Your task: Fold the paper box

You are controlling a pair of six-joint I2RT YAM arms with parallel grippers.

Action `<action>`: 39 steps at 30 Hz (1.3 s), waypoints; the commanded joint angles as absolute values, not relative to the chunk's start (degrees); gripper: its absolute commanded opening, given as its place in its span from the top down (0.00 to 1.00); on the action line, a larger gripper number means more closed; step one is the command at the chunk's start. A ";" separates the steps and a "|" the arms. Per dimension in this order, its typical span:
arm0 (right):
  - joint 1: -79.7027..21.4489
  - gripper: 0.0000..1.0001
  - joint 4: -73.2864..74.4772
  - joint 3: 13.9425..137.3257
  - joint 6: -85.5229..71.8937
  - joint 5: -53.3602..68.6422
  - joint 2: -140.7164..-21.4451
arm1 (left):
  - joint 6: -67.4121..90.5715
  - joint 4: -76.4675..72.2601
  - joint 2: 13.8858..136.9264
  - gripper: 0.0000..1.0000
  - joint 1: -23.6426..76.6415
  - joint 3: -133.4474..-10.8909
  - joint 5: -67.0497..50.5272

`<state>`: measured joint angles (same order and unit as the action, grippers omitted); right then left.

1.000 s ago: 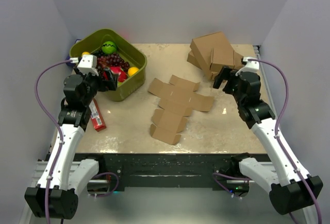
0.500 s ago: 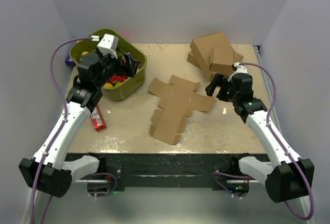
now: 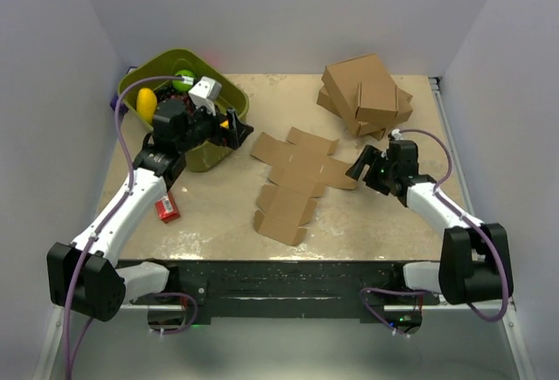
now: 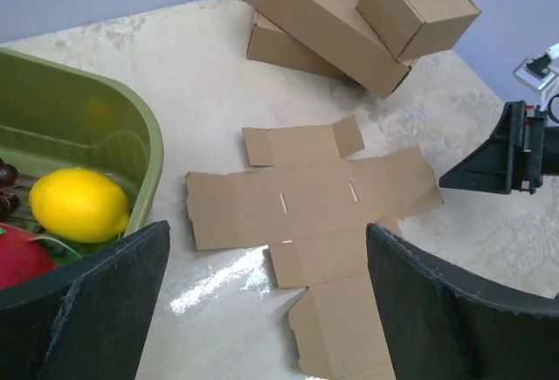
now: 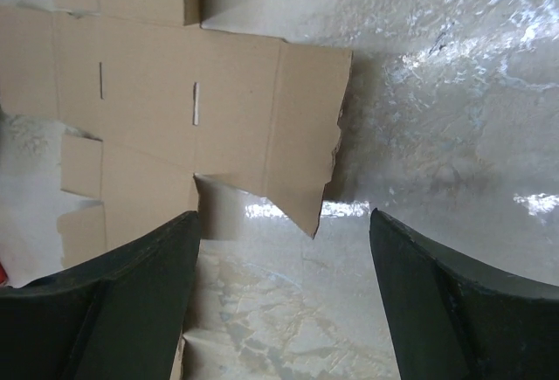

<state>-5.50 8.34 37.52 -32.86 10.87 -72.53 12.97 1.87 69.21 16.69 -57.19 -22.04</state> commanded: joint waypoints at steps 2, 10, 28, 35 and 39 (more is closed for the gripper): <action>-5.27 0.23 -2.17 35.16 -35.77 11.78 -76.02 | 14.24 -1.50 68.12 0.03 17.40 -56.95 -23.82; -5.27 0.42 -7.38 34.63 -35.51 10.90 -81.29 | 14.58 -0.35 68.12 0.04 18.02 -56.95 -19.08; -5.27 0.77 -14.85 34.19 -32.61 13.62 -86.49 | 15.47 -2.02 68.12 0.04 18.10 -56.43 -22.85; -5.27 1.00 -10.39 34.98 -30.59 16.44 -77.45 | 14.77 -0.61 66.10 0.03 18.11 -55.64 -21.62; -5.27 1.00 -4.58 37.52 -27.70 17.48 -70.50 | 14.85 -0.88 65.74 0.01 18.02 -55.28 -22.58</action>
